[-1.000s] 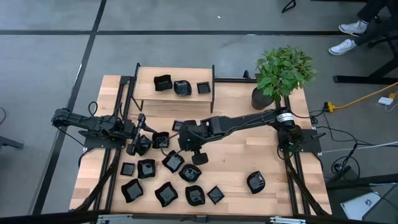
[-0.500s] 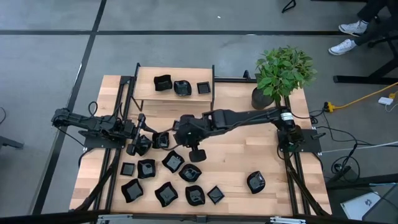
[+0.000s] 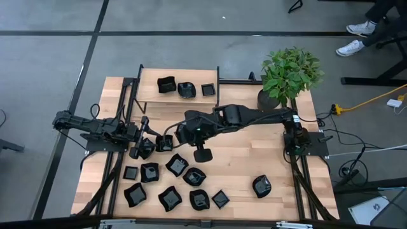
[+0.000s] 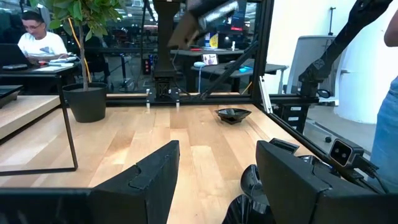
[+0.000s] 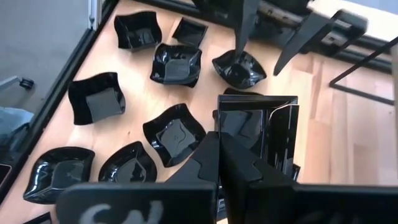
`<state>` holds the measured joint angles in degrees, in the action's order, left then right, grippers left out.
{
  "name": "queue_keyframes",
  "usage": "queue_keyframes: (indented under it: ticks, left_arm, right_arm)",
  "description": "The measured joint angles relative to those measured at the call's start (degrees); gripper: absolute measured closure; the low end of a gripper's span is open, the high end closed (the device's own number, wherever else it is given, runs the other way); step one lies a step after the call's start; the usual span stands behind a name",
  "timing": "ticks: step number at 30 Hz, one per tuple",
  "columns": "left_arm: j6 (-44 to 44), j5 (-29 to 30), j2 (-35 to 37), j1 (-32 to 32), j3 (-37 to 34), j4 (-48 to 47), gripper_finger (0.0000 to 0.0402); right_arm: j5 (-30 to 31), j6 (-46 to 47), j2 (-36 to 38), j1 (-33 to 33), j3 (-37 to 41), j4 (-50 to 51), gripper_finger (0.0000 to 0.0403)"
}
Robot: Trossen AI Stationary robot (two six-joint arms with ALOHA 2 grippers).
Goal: Pick & Place Mini shaped plates
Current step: Stack the square plate on top of the square plates on the shelf
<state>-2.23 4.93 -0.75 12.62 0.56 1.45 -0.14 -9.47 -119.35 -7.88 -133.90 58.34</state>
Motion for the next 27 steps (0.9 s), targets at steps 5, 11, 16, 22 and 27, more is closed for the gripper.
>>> queue_keyframes:
  ticks: [5,11,16,22,27]
  left_arm:
    - [-0.01,-0.02,0.00,0.00,0.00,0.00,0.0194]
    - [0.01,-0.02,-0.01,0.00,0.00,0.00,0.0194]
    - [0.00,-0.02,-0.01,0.00,0.00,0.00,0.0194]
    - [0.01,-0.02,-0.01,0.01,0.00,0.00,0.0194]
    - [0.01,-0.02,0.01,0.02,0.00,0.00,0.0194]
  right_arm:
    - [-0.09,-0.87,0.07,0.72,-0.68,0.42,0.0400]
    - [0.09,-1.48,0.13,3.98,-0.67,1.77,0.0400]
    - [0.05,-2.02,0.15,7.41,-0.67,3.05,0.0400]
    - [0.09,-2.80,0.15,11.83,-0.64,3.48,0.0400]
    - [0.09,-2.98,0.15,15.43,-0.64,5.33,0.0400]
